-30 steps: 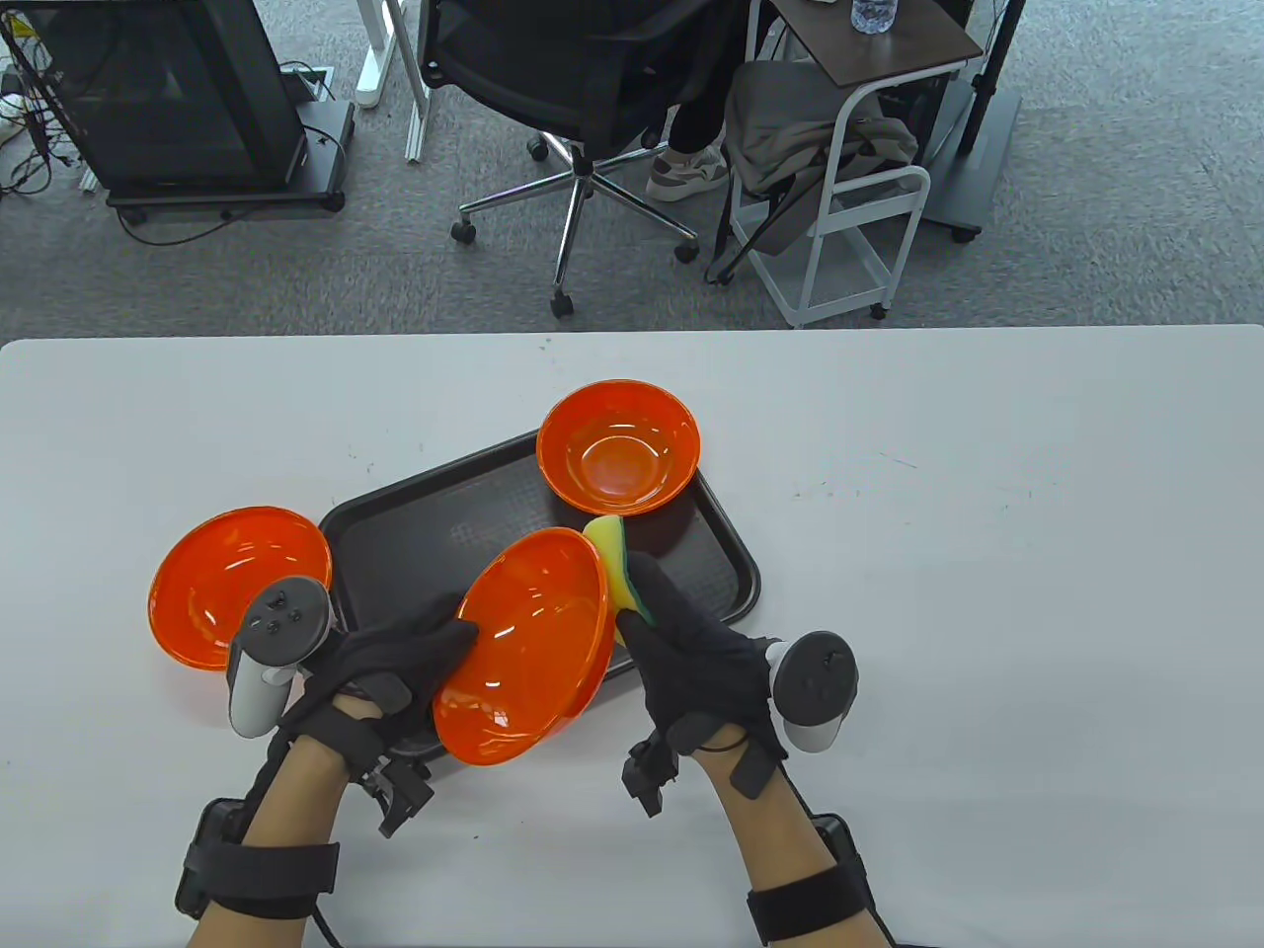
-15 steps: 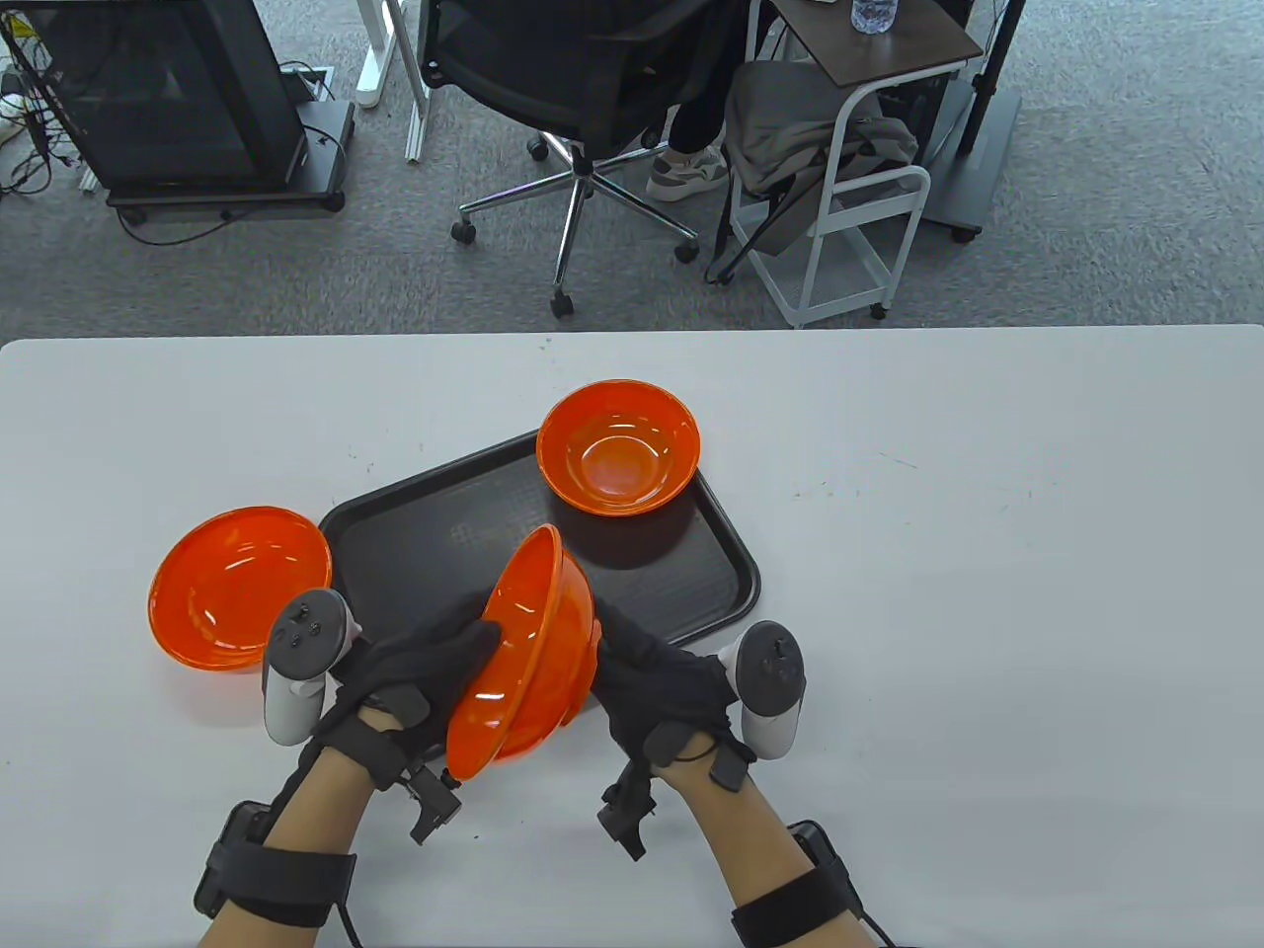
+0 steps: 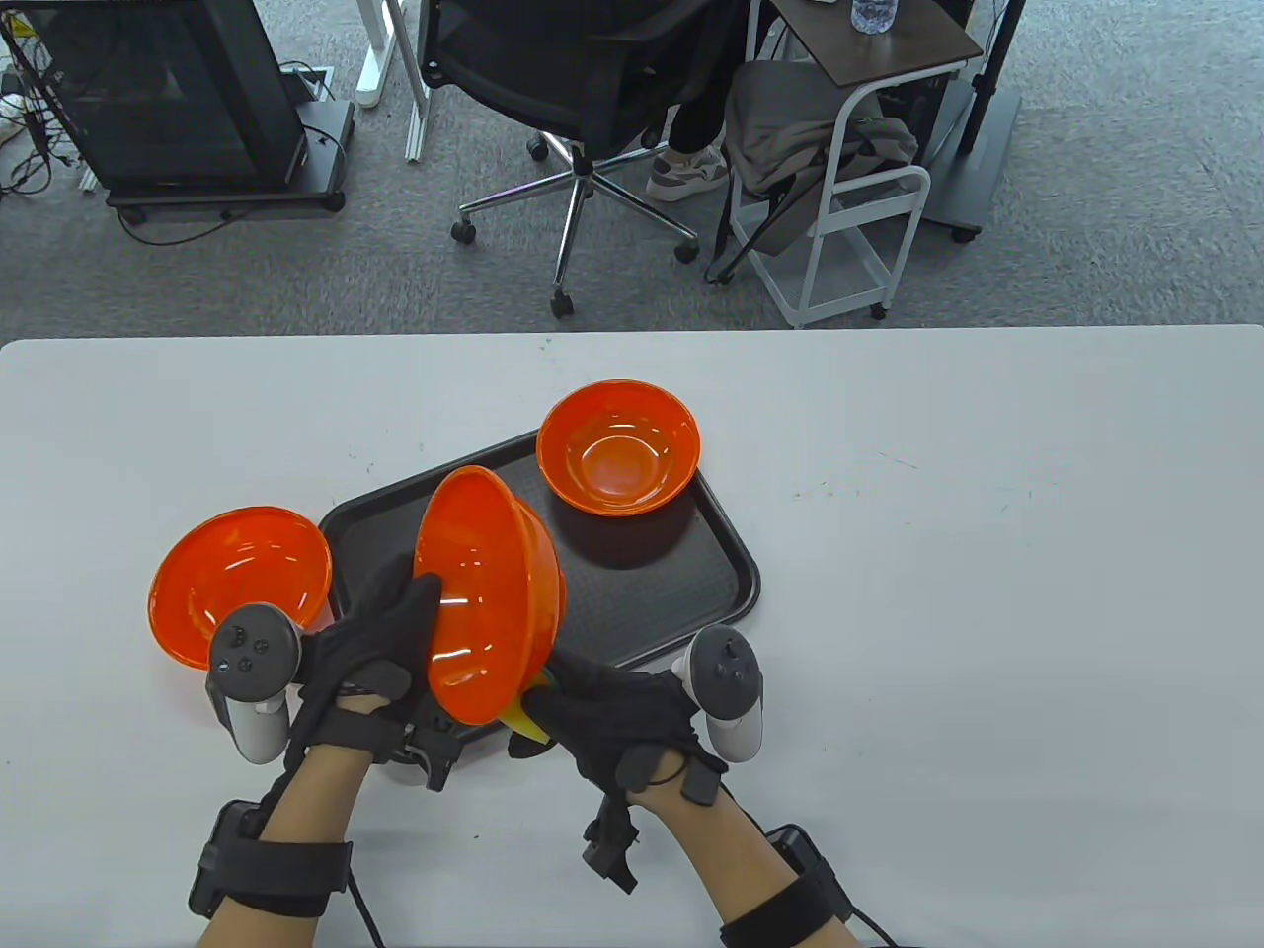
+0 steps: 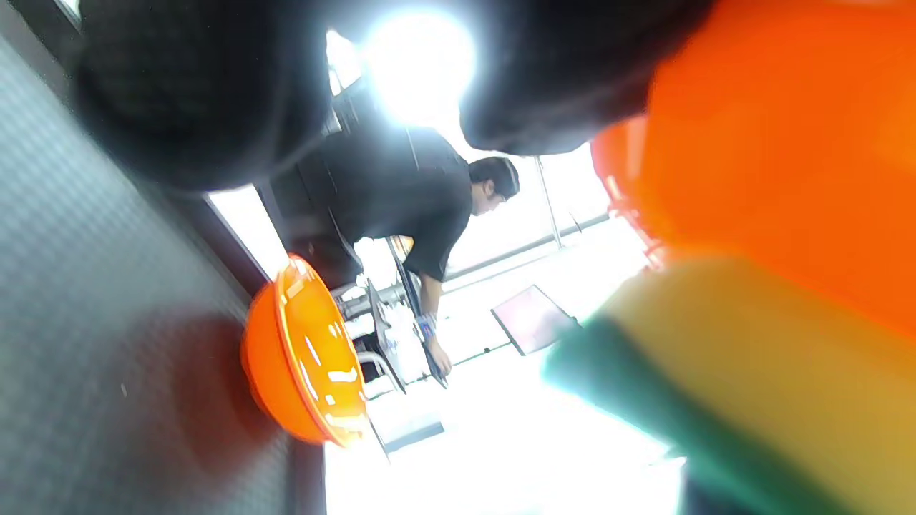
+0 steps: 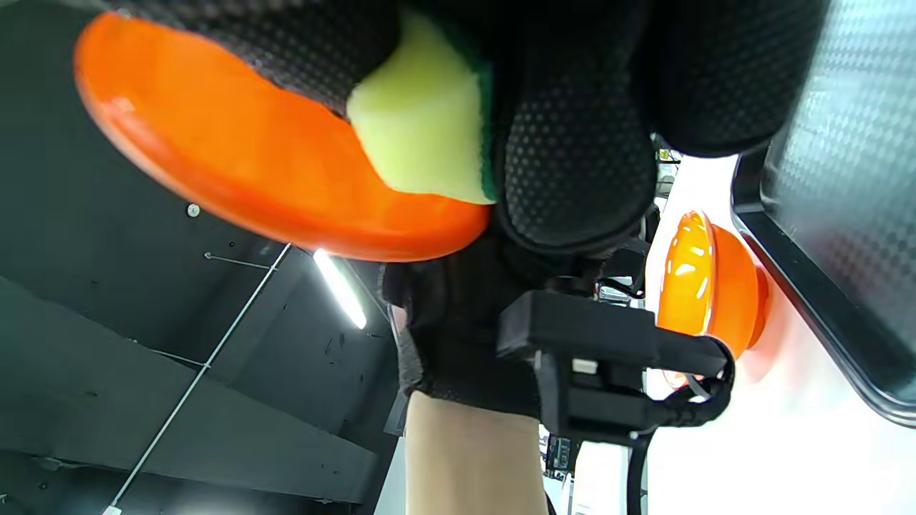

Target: Wipe bowl with sponge

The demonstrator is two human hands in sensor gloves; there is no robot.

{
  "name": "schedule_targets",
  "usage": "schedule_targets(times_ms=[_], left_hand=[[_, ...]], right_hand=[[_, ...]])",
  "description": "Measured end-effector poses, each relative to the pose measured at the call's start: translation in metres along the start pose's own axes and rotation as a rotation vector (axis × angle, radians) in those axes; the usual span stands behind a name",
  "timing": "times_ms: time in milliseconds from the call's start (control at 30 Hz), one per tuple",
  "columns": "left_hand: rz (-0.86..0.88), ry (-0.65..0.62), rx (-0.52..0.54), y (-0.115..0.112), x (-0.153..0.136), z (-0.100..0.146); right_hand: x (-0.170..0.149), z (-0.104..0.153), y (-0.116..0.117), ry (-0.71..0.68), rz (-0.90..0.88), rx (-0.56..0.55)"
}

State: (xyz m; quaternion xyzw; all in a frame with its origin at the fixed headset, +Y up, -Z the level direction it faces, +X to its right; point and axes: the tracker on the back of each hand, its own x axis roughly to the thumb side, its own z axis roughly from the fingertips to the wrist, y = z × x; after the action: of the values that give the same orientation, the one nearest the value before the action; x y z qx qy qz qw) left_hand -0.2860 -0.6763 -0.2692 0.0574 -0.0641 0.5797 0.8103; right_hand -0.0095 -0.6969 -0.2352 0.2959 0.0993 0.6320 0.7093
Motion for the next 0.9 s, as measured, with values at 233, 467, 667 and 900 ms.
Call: schedule_targets(times_ms=[233,467,667,900], left_hand=[[-0.076,0.065,0.109,0.014,-0.011,0.000],[-0.141,0.083,0.093,0.015,-0.012,0.000],[-0.143,0.071,-0.024,0.007,-0.008,-0.001],[-0.145,0.031,-0.213,-0.015,-0.001,0.001]], right_hand=[[0.014,0.002,-0.012,-0.064,0.021,-0.054],[0.031,0.007,-0.028,-0.161,0.155,-0.175],[0.040,0.014,-0.038,-0.234,0.356,-0.316],[0.032,0.017,-0.053,-0.218,0.305,-0.381]])
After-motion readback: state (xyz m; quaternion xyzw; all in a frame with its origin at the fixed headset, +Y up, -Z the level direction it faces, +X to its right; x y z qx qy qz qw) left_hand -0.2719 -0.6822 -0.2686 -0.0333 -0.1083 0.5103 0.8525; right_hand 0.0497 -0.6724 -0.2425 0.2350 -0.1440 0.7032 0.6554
